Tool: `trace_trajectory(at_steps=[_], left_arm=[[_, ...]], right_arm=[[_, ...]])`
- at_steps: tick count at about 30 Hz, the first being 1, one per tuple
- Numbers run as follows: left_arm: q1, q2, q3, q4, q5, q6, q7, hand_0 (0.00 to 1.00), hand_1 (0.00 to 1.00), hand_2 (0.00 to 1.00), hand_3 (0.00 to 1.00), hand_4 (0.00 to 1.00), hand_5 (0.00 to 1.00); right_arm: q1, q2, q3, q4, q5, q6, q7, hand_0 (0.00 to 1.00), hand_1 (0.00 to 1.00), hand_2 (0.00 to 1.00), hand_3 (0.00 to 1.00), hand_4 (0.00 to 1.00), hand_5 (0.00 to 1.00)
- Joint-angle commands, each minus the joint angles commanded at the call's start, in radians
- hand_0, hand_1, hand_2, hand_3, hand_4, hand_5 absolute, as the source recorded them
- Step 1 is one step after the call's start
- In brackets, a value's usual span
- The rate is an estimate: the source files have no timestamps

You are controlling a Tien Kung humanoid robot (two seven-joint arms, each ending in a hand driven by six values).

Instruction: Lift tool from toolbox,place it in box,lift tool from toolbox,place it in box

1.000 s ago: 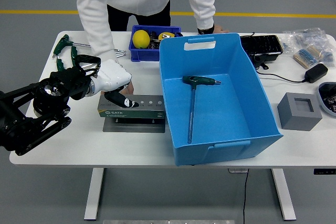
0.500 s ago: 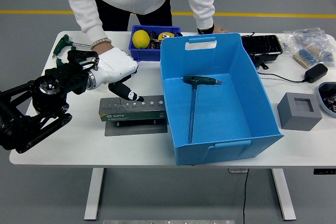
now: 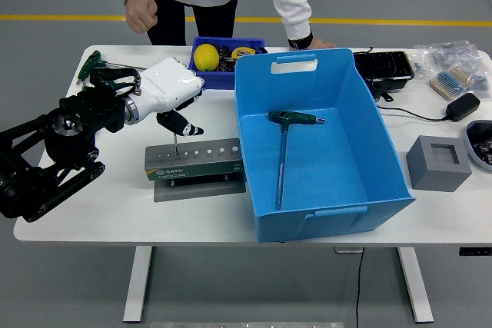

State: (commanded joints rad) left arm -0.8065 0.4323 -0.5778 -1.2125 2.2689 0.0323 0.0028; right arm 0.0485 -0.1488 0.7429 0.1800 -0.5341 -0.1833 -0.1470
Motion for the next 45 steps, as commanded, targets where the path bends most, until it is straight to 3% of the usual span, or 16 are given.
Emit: trace_trajectory(at_steps=[15, 26, 30, 35, 40, 41, 42, 45], left_arm=[[-0.002, 0.009, -0.063, -0.071, 0.0, 0.011, -0.008, 0.212, 0.002, 0.002, 0.016, 0.845, 0.383], [-0.026, 0.01, -0.163, -0.199, 0.0, -0.015, 0.001, 0.207, 0.002, 0.002, 0.018, 0.836, 0.386], [-0.046, -0.028, -0.213, -0.25, 0.0, 0.008, 0.007, 0.208, 0.002, 0.002, 0.02, 0.829, 0.372], [-0.061, -0.121, -0.185, -0.264, -0.02, 0.069, 0.005, 0.213, 0.002, 0.002, 0.027, 0.82, 0.365], [-0.063, -0.215, -0.099, -0.173, -0.057, 0.137, 0.0, 0.213, 0.002, 0.002, 0.027, 0.82, 0.365], [-0.06, -0.238, -0.075, -0.141, -0.069, 0.155, -0.002, 0.257, 0.011, 0.054, 0.111, 0.841, 0.419], [-0.058, -0.256, -0.054, -0.109, -0.082, 0.169, -0.004, 0.257, 0.011, 0.054, 0.111, 0.841, 0.419], [-0.051, -0.288, -0.018, -0.044, -0.094, 0.18, -0.007, 0.257, 0.011, 0.054, 0.111, 0.841, 0.419]], right_arm=[[-0.002, 0.002, -0.002, 0.0, 0.002, -0.001, -0.001, 0.712, 0.668, 0.757, 0.713, 0.905, 0.87], [0.001, -0.001, -0.001, 0.0, 0.002, 0.0, 0.001, 0.712, 0.668, 0.757, 0.713, 0.905, 0.87], [0.001, -0.001, 0.001, 0.0, -0.004, 0.001, 0.0, 0.712, 0.668, 0.758, 0.713, 0.905, 0.87], [0.001, 0.0, 0.009, 0.0, -0.018, 0.002, -0.004, 0.712, 0.668, 0.758, 0.713, 0.905, 0.87], [0.003, 0.001, 0.018, 0.0, -0.036, 0.003, -0.009, 0.712, 0.668, 0.758, 0.713, 0.905, 0.87], [0.005, 0.001, 0.02, 0.0, -0.041, 0.003, -0.011, 0.712, 0.668, 0.759, 0.713, 0.905, 0.87], [0.006, 0.001, 0.023, 0.0, -0.045, 0.003, -0.012, 0.712, 0.668, 0.759, 0.713, 0.905, 0.87], [0.008, 0.001, 0.03, 0.0, -0.056, 0.003, -0.015, 0.712, 0.668, 0.759, 0.713, 0.905, 0.87]])
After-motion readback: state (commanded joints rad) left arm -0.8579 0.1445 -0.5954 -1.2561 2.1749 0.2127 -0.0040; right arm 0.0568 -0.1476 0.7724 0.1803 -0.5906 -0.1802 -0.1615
